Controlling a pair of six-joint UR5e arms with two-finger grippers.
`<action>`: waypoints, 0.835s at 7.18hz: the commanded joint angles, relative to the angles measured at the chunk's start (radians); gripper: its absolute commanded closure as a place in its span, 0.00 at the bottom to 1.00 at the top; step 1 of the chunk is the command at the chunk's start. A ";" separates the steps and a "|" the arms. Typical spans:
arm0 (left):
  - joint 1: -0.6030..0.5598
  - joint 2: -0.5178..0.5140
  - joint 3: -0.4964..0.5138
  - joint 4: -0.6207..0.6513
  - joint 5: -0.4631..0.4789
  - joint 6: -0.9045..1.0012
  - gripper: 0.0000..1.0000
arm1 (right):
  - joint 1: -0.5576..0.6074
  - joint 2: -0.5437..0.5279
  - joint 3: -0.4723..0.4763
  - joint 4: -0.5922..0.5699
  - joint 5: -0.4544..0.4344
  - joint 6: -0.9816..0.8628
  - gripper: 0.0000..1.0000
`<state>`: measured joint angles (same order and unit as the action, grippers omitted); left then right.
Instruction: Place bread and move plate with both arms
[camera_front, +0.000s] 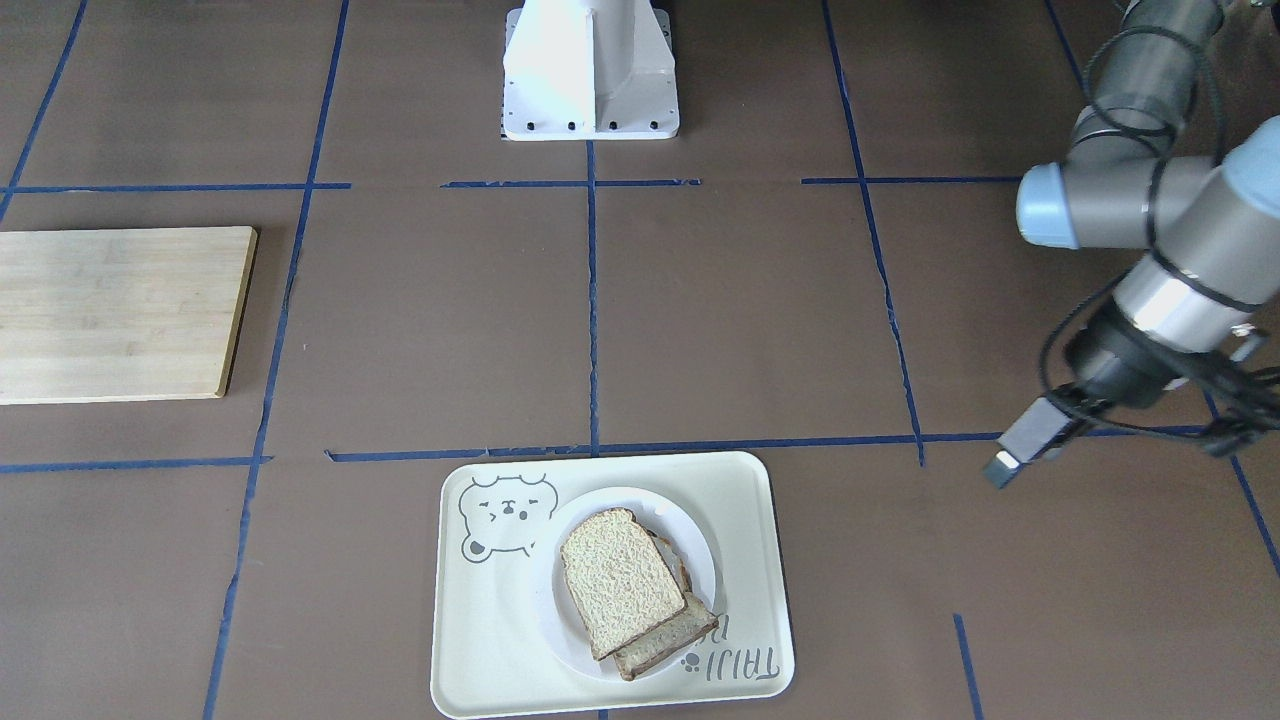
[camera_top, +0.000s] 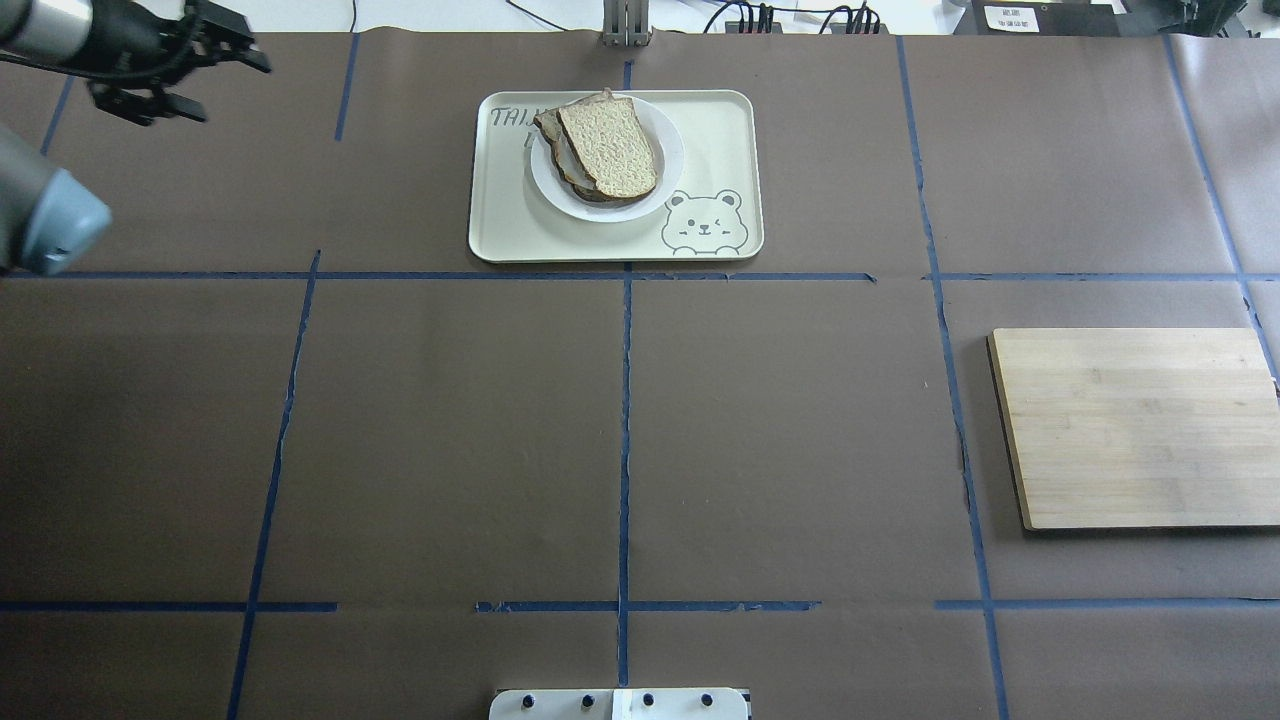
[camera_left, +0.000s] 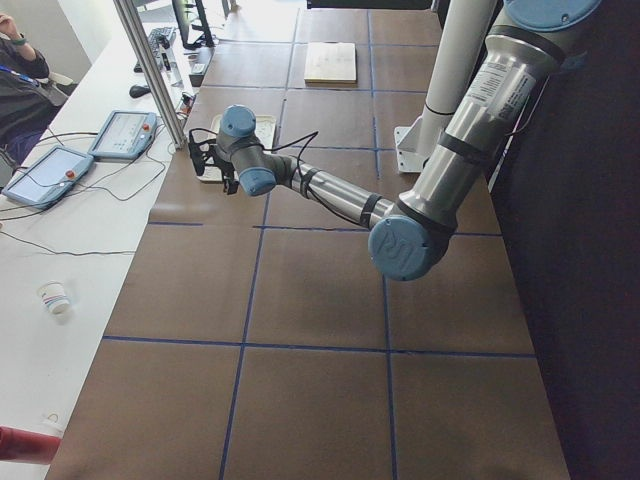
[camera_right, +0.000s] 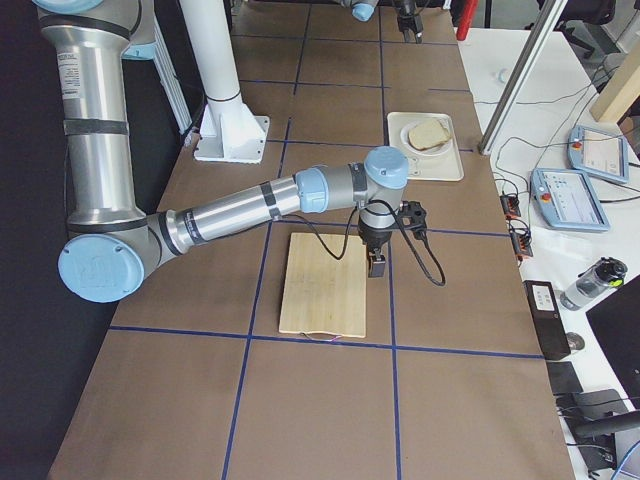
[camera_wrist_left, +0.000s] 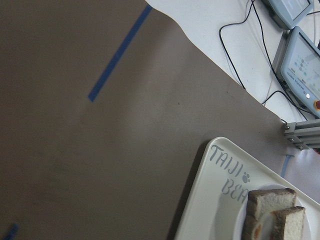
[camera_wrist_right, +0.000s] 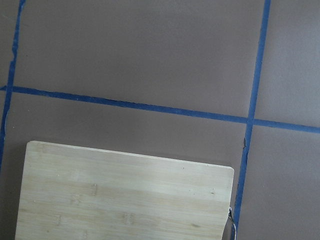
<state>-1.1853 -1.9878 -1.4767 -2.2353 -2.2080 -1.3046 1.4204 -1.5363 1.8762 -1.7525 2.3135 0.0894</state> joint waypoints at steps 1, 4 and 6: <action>-0.167 0.113 -0.014 0.148 -0.050 0.468 0.00 | 0.000 -0.015 -0.014 0.013 -0.002 0.001 0.00; -0.298 0.193 -0.005 0.456 -0.047 1.097 0.00 | 0.024 -0.051 -0.019 0.015 0.007 -0.004 0.00; -0.367 0.227 -0.005 0.680 -0.050 1.386 0.00 | 0.044 -0.126 -0.028 0.086 0.029 -0.058 0.00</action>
<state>-1.5114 -1.7844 -1.4823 -1.6946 -2.2558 -0.0932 1.4515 -1.6160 1.8565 -1.7195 2.3329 0.0608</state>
